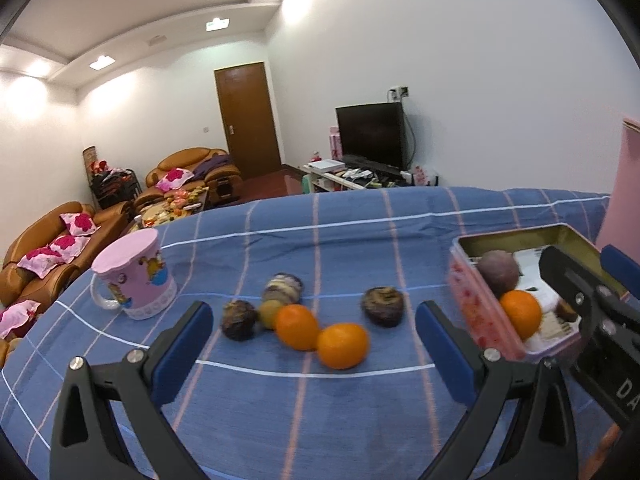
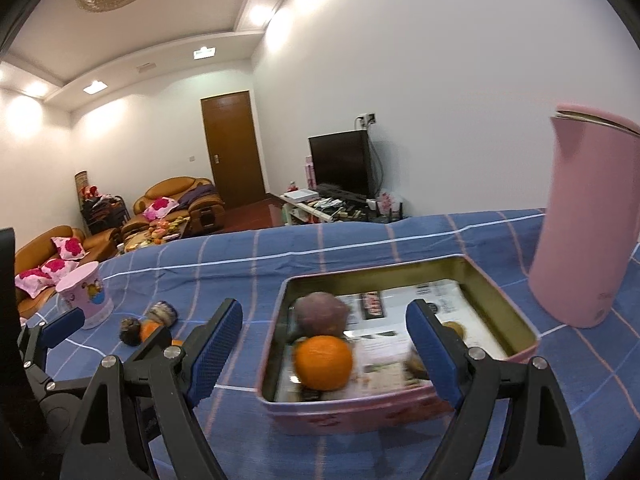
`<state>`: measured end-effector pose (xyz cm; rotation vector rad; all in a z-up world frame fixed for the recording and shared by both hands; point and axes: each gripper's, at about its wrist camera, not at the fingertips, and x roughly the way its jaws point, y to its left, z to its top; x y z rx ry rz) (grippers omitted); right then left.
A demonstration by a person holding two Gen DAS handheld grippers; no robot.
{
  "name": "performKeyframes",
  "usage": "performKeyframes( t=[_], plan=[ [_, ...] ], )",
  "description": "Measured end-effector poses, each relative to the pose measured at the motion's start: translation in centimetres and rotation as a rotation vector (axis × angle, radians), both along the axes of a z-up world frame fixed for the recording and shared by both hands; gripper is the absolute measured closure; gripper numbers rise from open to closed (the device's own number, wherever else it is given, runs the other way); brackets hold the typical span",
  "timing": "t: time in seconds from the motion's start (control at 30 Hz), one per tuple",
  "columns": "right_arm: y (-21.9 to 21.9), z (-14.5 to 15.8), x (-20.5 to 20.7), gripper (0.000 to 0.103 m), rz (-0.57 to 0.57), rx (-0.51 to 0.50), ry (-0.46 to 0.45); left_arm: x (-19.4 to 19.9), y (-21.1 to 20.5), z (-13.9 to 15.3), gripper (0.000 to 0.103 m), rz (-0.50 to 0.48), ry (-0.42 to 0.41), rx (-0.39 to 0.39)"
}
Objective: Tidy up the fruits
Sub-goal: 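Move the right gripper toward the orange on the table, then grasp the orange with the right gripper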
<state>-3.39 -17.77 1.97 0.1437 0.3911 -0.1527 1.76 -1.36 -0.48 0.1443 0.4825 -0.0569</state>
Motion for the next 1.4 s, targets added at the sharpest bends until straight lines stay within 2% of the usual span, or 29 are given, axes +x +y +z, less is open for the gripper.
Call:
performKeyframes(
  t=[0.4, 0.57, 0.7, 0.83, 0.9, 1.03, 1.1, 1.2, 1.33, 1.37, 1.4],
  plan=[
    [4.6, -0.5, 2.9, 0.018, 0.078, 0.013, 0.033, 2.8, 5.3, -0.7, 0.000, 0.076, 0.049, 0.005],
    [6.2, -0.8, 4.0, 0.018, 0.108, -0.014, 0.067, 5.0, 8.8, -1.3, 0.000, 0.166, 0.102, 0.048],
    [6.9, -1.4, 5.5, 0.018, 0.156, 0.004, 0.127, 6.3, 11.4, -1.9, 0.000, 0.238, 0.141, 0.069],
    [8.5, -2.4, 7.3, 0.029, 0.235, 0.022, 0.210, 7.1, 12.5, -2.3, 0.000, 0.285, 0.168, 0.101],
    [9.5, -3.0, 8.2, 0.036, 0.278, 0.018, 0.260, 7.4, 12.9, -2.4, 0.000, 0.289, 0.186, 0.091],
    [10.9, -4.3, 10.1, 0.039, 0.320, 0.029, 0.367, 7.6, 13.3, -2.6, 0.000, 0.293, 0.207, 0.085],
    [11.3, -5.2, 11.0, 0.049, 0.335, 0.039, 0.426, 7.7, 13.3, -2.7, 0.000, 0.290, 0.215, 0.087],
    [11.8, -6.2, 11.8, 0.050, 0.351, 0.051, 0.492, 7.9, 13.2, -2.8, 0.000, 0.278, 0.227, 0.092],
    [12.7, -6.1, 11.8, 0.050, 0.363, 0.008, 0.496, 8.2, 12.5, -3.1, 0.001, 0.253, 0.240, 0.111],
    [12.9, -6.1, 11.8, 0.052, 0.361, -0.003, 0.497, 8.2, 12.4, -3.1, 0.000, 0.246, 0.243, 0.110],
    [13.0, -6.1, 11.8, 0.061, 0.362, -0.003, 0.496, 8.2, 12.4, -3.1, 0.000, 0.238, 0.244, 0.106]
  ],
)
